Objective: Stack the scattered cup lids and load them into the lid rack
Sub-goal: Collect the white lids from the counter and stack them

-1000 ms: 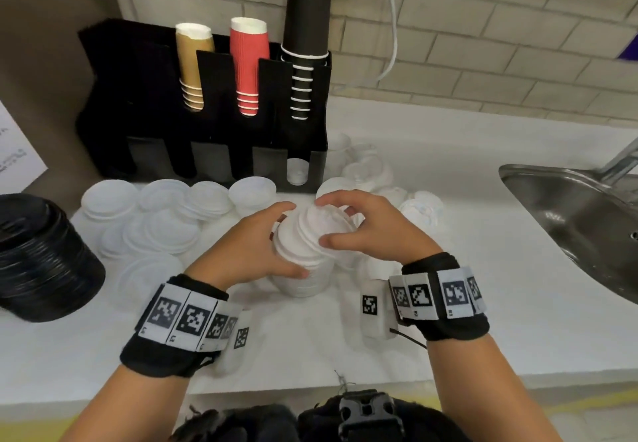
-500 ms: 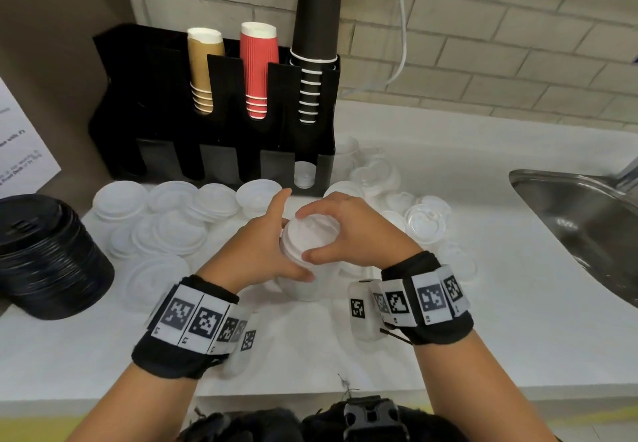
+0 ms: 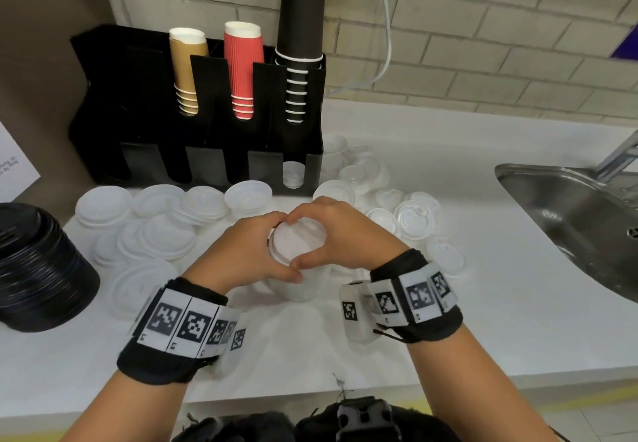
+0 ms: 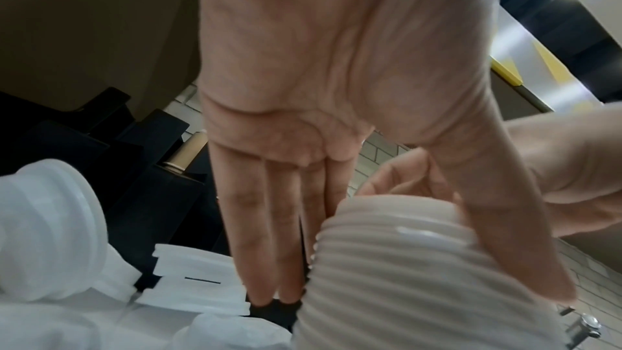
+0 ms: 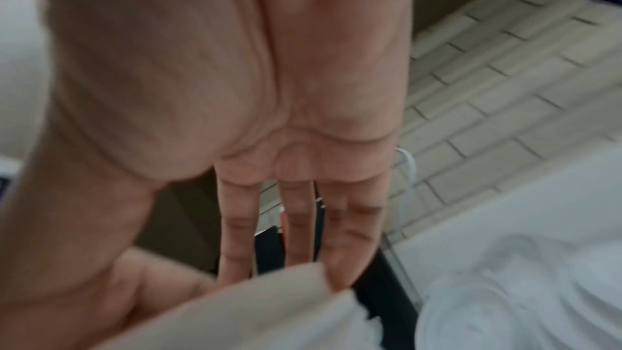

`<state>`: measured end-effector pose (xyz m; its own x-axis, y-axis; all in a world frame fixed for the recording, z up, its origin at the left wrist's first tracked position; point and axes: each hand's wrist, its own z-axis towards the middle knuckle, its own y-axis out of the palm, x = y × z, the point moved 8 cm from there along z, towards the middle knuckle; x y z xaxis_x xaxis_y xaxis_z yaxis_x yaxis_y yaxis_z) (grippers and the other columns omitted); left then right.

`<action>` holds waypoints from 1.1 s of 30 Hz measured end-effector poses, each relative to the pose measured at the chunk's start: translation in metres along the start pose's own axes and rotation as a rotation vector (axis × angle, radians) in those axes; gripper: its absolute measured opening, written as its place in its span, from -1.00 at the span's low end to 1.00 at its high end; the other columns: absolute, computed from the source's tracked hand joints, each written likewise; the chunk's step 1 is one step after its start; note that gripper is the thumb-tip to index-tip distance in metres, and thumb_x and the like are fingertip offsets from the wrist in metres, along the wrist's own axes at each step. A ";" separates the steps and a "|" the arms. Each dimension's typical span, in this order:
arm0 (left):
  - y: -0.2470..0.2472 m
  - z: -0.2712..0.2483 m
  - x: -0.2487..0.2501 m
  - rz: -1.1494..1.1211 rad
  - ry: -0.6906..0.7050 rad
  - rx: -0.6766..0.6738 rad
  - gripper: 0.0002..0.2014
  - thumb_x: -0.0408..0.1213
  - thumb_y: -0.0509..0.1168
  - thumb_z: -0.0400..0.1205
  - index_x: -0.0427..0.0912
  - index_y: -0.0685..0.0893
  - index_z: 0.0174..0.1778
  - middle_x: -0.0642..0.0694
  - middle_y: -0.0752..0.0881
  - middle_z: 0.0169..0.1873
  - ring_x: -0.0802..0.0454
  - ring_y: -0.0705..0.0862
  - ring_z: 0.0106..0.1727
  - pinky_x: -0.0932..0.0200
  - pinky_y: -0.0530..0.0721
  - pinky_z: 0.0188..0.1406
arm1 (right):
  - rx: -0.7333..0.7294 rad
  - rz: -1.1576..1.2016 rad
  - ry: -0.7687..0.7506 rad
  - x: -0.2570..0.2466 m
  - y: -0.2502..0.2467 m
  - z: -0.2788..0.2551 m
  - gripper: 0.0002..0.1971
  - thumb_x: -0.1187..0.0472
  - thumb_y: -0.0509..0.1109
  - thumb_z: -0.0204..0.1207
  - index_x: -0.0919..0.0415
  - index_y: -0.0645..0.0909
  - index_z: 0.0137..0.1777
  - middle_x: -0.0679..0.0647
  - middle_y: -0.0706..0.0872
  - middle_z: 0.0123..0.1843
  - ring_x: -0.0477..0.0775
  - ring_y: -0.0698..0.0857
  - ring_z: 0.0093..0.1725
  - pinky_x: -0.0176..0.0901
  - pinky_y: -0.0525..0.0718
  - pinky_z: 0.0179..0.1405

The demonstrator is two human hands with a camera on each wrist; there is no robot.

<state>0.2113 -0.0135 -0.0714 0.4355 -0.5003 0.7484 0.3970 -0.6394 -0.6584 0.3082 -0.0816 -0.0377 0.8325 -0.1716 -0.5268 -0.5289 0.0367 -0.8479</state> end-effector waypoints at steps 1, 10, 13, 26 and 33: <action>-0.001 0.000 0.000 0.007 -0.006 0.001 -0.27 -0.12 0.72 0.17 0.19 0.56 0.23 0.26 0.68 0.04 0.26 0.65 0.04 0.25 0.64 -0.01 | -0.005 0.092 0.008 0.007 -0.005 -0.001 -0.47 0.00 0.65 0.29 -0.06 0.61 0.27 0.00 0.60 0.20 -0.08 0.58 0.10 -0.38 0.56 0.02; -0.001 0.001 -0.004 0.001 -0.025 0.003 -0.30 -0.12 0.72 0.17 0.20 0.58 0.20 0.33 0.64 0.04 0.21 0.64 0.09 0.12 0.63 0.10 | 0.193 -0.108 0.659 0.182 -0.091 -0.040 -0.66 0.26 0.20 0.64 0.12 0.55 0.39 0.17 0.59 0.43 0.20 0.57 0.34 -0.10 0.47 0.27; -0.001 0.002 -0.005 0.004 -0.027 0.003 -0.29 -0.11 0.72 0.16 0.19 0.59 0.22 0.32 0.65 0.06 0.17 0.65 0.10 0.07 0.64 0.15 | 0.048 -0.185 0.828 0.211 -0.083 -0.063 -0.48 0.08 0.49 0.48 0.08 0.47 0.43 0.14 0.60 0.36 0.16 0.59 0.23 -0.07 0.51 0.14; -0.001 0.003 -0.005 0.015 -0.028 -0.004 -0.29 -0.11 0.72 0.16 0.26 0.53 0.17 0.38 0.61 0.01 0.19 0.64 0.09 0.09 0.64 0.13 | 0.111 -0.082 0.580 0.162 -0.086 -0.067 -0.32 0.05 0.67 0.21 -0.09 0.46 0.32 0.00 0.54 0.22 0.03 0.55 0.14 -0.12 0.49 0.05; -0.001 0.004 -0.003 0.033 -0.031 -0.004 -0.23 -0.11 0.73 0.16 0.19 0.55 0.27 0.26 0.59 0.14 0.14 0.62 0.11 0.11 0.62 0.13 | 0.301 0.013 -0.009 0.047 -0.068 -0.039 -0.27 0.09 0.67 0.19 -0.01 0.50 0.39 -0.11 0.48 0.28 -0.11 0.44 0.31 -0.36 0.37 0.23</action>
<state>0.2123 -0.0091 -0.0730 0.4730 -0.5025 0.7237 0.3788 -0.6257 -0.6820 0.3774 -0.1304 -0.0024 0.8279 -0.1607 -0.5373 -0.4681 0.3298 -0.8198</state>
